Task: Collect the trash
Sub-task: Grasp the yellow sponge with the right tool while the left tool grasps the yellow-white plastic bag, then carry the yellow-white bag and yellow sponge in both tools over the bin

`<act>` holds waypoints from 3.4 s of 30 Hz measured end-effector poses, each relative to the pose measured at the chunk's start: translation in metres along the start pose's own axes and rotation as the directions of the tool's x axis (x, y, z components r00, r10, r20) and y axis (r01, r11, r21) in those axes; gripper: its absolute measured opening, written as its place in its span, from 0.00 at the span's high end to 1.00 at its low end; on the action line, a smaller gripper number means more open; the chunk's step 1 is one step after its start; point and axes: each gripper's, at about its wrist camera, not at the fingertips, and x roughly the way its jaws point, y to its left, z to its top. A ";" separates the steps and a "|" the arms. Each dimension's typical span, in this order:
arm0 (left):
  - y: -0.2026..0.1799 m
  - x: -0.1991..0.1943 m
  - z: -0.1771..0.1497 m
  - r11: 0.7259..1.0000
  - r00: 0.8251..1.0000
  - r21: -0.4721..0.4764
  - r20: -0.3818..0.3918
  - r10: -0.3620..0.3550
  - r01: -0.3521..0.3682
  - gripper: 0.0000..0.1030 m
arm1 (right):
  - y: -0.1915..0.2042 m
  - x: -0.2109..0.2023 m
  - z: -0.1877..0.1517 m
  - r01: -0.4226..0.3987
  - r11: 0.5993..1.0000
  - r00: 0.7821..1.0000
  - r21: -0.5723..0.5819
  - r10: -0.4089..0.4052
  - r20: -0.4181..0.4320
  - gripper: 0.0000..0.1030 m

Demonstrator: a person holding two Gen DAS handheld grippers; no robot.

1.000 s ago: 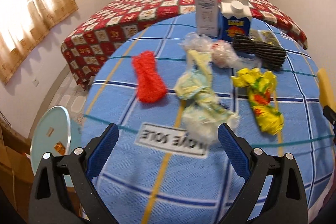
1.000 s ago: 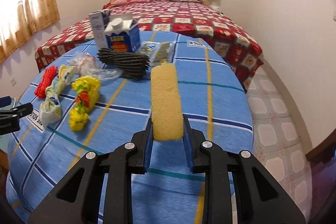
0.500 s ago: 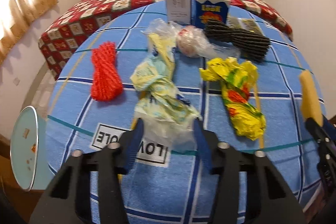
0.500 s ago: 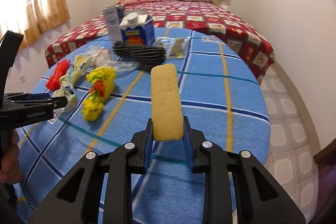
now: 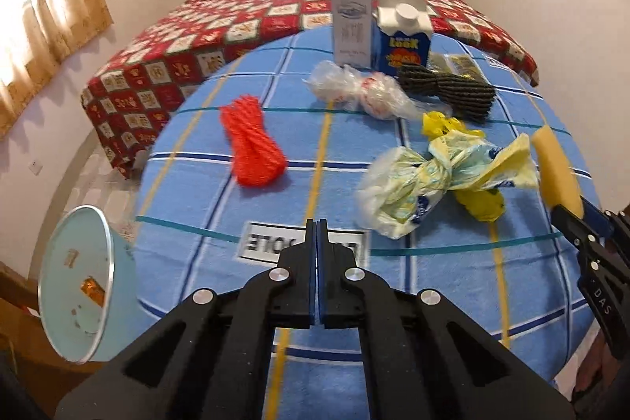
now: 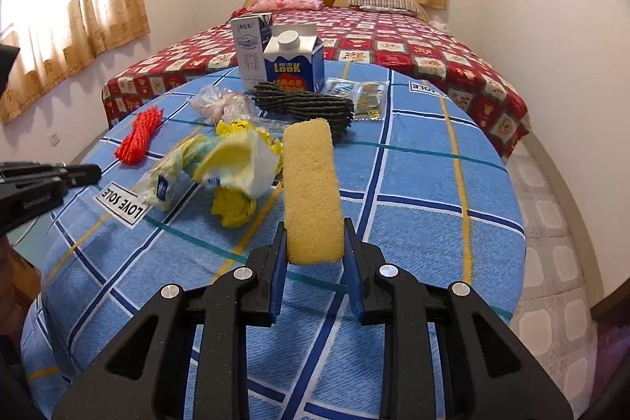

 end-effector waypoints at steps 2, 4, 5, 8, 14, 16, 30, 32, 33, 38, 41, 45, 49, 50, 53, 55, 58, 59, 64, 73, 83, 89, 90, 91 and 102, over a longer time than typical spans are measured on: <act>0.002 0.000 0.000 1.000 1.000 -0.015 -0.002 -0.001 0.001 0.89 | -0.004 -0.001 -0.001 0.007 1.000 1.000 0.007 -0.007 -0.006 0.74; -0.001 0.001 0.000 1.000 1.000 -0.011 0.004 0.001 -0.001 0.64 | -0.014 -0.003 -0.005 0.026 0.999 1.000 0.027 -0.026 -0.011 0.74; -0.005 0.001 -0.001 1.000 1.000 -0.006 0.014 0.008 -0.008 0.46 | -0.017 -0.004 -0.006 0.030 0.999 0.999 0.031 -0.030 -0.013 0.74; -0.019 0.004 -0.003 1.000 1.000 0.019 0.009 -0.025 0.024 0.43 | -0.032 -0.008 -0.011 0.056 0.997 0.998 0.058 -0.055 -0.018 0.74; -0.052 0.018 -0.004 0.995 0.999 0.097 -0.010 -0.039 0.040 0.32 | -0.043 -0.006 -0.018 0.056 0.995 0.998 0.082 -0.054 -0.023 0.74; -0.057 0.026 -0.002 0.994 0.999 0.103 -0.018 -0.036 0.038 0.32 | -0.042 -0.004 -0.019 0.046 0.995 0.999 0.084 -0.044 -0.026 0.74; -0.013 -0.005 -0.008 0.996 0.999 0.070 -0.013 -0.047 0.048 0.68 | -0.007 -0.015 -0.010 -0.013 0.999 1.000 0.035 0.013 0.013 0.74; 0.004 -0.011 -0.012 0.999 1.000 0.047 -0.010 -0.023 0.024 0.68 | 0.007 -0.016 -0.007 -0.029 1.000 0.999 0.005 0.029 0.020 0.74; 0.010 -0.013 -0.013 0.999 1.000 0.038 -0.011 -0.012 0.012 0.68 | 0.011 -0.016 -0.005 -0.032 0.999 0.999 -0.001 0.032 0.022 0.74; 0.054 -0.019 -0.024 0.999 0.999 -0.030 -0.018 0.044 -0.044 0.68 | 0.043 -0.010 0.004 -0.069 0.996 0.997 -0.055 0.071 0.037 0.74; 0.077 -0.023 -0.031 0.996 0.998 -0.063 -0.018 0.067 -0.068 0.68 | 0.067 -0.005 0.013 -0.098 0.990 0.994 -0.099 0.103 0.044 0.74; 0.103 -0.029 -0.037 0.990 0.996 -0.103 -0.014 0.091 -0.092 0.68 | 0.094 0.000 0.024 -0.127 0.980 0.990 -0.151 0.135 0.048 0.74; 0.130 -0.035 -0.045 0.982 0.992 -0.145 -0.011 0.124 -0.124 0.67 | 0.124 0.007 0.034 -0.152 0.969 0.985 -0.197 0.164 0.050 0.74; 0.138 -0.037 -0.047 0.978 0.991 -0.159 -0.012 0.133 -0.133 0.67 | 0.130 0.008 0.035 -0.156 0.966 0.984 -0.206 0.169 0.050 0.74; 0.156 -0.041 -0.052 0.970 0.987 -0.186 -0.011 0.158 -0.157 0.67 | 0.150 0.011 0.041 -0.172 0.956 0.980 -0.238 0.189 0.053 0.74; 0.167 -0.043 -0.055 0.965 0.985 -0.201 -0.012 0.171 -0.170 0.67 | 0.165 0.013 0.045 -0.187 0.946 0.977 -0.266 0.208 0.052 0.74; 0.183 -0.046 -0.059 0.956 0.981 -0.222 -0.016 0.194 -0.193 0.67 | 0.184 0.017 0.051 -0.196 0.932 0.974 -0.305 0.221 0.051 0.74; 0.189 -0.047 -0.061 0.952 0.979 -0.231 -0.019 0.202 -0.201 0.67 | 0.191 0.019 0.053 -0.201 0.927 0.972 -0.317 0.228 0.050 0.74; 0.212 -0.053 -0.070 0.936 0.972 -0.263 -0.027 0.234 -0.233 0.67 | 0.220 0.027 0.058 -0.226 0.902 0.965 -0.368 0.259 0.043 0.74; 0.253 -0.060 -0.089 0.904 0.957 -0.317 -0.053 0.287 -0.288 0.67 | 0.269 0.036 0.061 -0.269 0.853 0.949 -0.447 0.315 0.029 0.74; 0.283 -0.064 -0.102 0.879 0.948 -0.359 -0.068 0.312 -0.315 0.66 | 0.310 0.042 0.058 -0.289 0.815 0.942 -0.503 0.337 0.005 0.74; 0.296 -0.067 -0.108 0.862 0.939 -0.380 -0.073 0.335 -0.337 0.66 | 0.332 0.046 0.055 -0.296 0.792 0.939 -0.534 0.343 -0.012 0.74; 0.298 -0.068 -0.109 0.860 0.939 -0.384 -0.073 0.335 -0.337 0.66 | 0.333 0.047 0.056 -0.297 0.790 0.939 -0.537 0.344 -0.013 0.74; 0.300 -0.068 -0.110 0.858 0.939 -0.388 -0.075 0.335 -0.337 0.66 | 0.337 0.047 0.055 -0.298 0.786 0.939 -0.541 0.345 -0.015 0.74; 0.315 -0.066 -0.115 0.838 0.934 -0.417 -0.095 0.345 -0.352 0.65 | 0.358 0.050 0.050 -0.308 0.757 0.935 -0.576 0.354 -0.033 0.74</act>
